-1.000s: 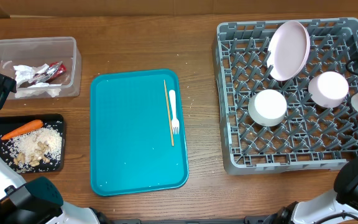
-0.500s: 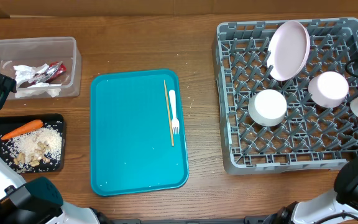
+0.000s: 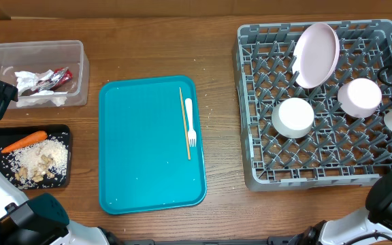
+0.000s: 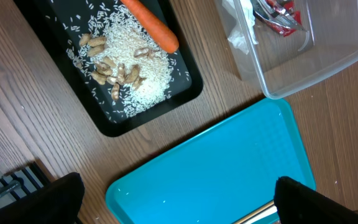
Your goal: Sort waste into correct bins and load items into the dishwasher rack
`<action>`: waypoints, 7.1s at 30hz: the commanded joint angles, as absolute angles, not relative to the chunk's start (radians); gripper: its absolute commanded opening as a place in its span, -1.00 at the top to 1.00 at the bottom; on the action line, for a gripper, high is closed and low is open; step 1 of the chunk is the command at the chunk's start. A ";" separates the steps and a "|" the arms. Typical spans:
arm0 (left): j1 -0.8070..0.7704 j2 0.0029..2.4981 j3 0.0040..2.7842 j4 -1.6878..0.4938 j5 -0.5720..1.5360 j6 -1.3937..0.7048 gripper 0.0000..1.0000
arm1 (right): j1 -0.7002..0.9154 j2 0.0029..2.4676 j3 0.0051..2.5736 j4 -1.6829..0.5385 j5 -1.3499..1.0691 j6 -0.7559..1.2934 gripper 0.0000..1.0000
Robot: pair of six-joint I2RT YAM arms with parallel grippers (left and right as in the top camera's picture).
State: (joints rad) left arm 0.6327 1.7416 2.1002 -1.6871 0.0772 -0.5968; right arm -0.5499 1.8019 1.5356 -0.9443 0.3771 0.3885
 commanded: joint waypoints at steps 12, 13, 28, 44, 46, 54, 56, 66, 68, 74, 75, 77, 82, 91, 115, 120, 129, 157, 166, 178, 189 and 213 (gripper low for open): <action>0.635 1.746 2.097 -1.688 0.070 -0.606 -1.00 | -0.562 1.798 1.530 -0.979 0.430 0.398 -0.32; 0.635 1.746 2.097 -1.688 0.070 -0.606 -1.00 | -0.566 1.798 1.530 -0.982 0.430 0.398 -0.32; 0.635 1.746 2.097 -1.688 0.070 -0.606 -1.00 | -0.604 1.798 1.525 -0.994 0.381 0.427 -0.40; 0.635 1.746 2.097 -1.687 0.070 -0.606 -1.00 | -0.604 1.795 1.531 -1.017 0.311 0.424 -1.00; 0.635 1.746 2.097 -1.687 0.070 -0.606 -1.00 | -0.601 1.787 1.551 -1.028 0.304 0.424 -1.00; 0.635 1.746 2.097 -1.687 0.070 -0.606 -1.00 | -0.529 1.636 1.673 -1.021 0.088 0.419 -1.00; 0.635 1.746 2.097 -1.687 0.070 -0.606 -1.00 | -0.498 1.602 1.698 -1.016 -0.036 0.418 -1.00; 0.635 1.746 2.097 -1.687 0.070 -0.606 -1.00 | -0.070 1.528 1.707 -0.963 -0.374 0.311 -0.91; 0.635 1.746 2.097 -1.687 0.070 -0.606 -1.00 | 0.065 1.544 1.707 -0.964 -0.298 0.306 -0.90; 0.635 1.746 2.097 -1.687 0.070 -0.606 -1.00 | 0.404 1.666 1.707 -0.949 -0.084 0.327 -0.81; 0.635 1.746 2.097 -1.687 0.070 -0.606 -1.00 | 0.462 1.711 1.707 -0.941 -0.045 0.364 -0.70; 0.635 1.746 2.097 -1.687 0.070 -0.606 -1.00 | 0.532 1.779 1.707 -0.920 -0.006 0.402 -0.63; 0.635 1.746 2.097 -1.687 0.070 -0.606 -1.00 | 0.685 1.955 1.707 -0.835 0.046 0.433 -0.54; 0.635 1.746 2.097 -1.687 0.070 -0.606 -1.00 | 0.809 2.146 1.707 -0.793 0.165 0.520 -0.47; 0.635 1.746 2.097 -1.687 0.070 -0.606 -1.00 | 0.818 2.273 1.701 -0.789 0.178 0.626 -0.37; 0.635 1.746 2.097 -1.687 0.070 -0.606 -1.00 | 0.818 2.286 1.701 -0.789 0.152 0.626 0.16; 0.635 1.746 2.097 -1.687 0.070 -0.606 -1.00 | 0.818 2.286 1.701 -0.791 0.140 0.625 0.92; 0.635 1.746 2.097 -1.687 0.070 -0.606 -1.00 | 0.366 1.773 1.772 -0.949 0.082 0.352 0.92; 0.635 1.746 2.097 -1.687 0.070 -0.606 -1.00 | 0.290 1.811 1.727 -0.935 0.072 0.306 0.79; 0.635 1.746 2.097 -1.687 0.070 -0.606 -1.00 | 0.404 1.822 1.727 -0.870 -0.056 0.253 -0.52; 0.635 1.746 2.097 -1.687 0.070 -0.606 -1.00 | 0.524 2.067 1.727 -0.705 0.138 0.147 -0.55; 0.635 1.746 2.097 -1.687 0.070 -0.606 -1.00 | 0.761 2.166 1.753 -0.908 0.051 0.470 -0.36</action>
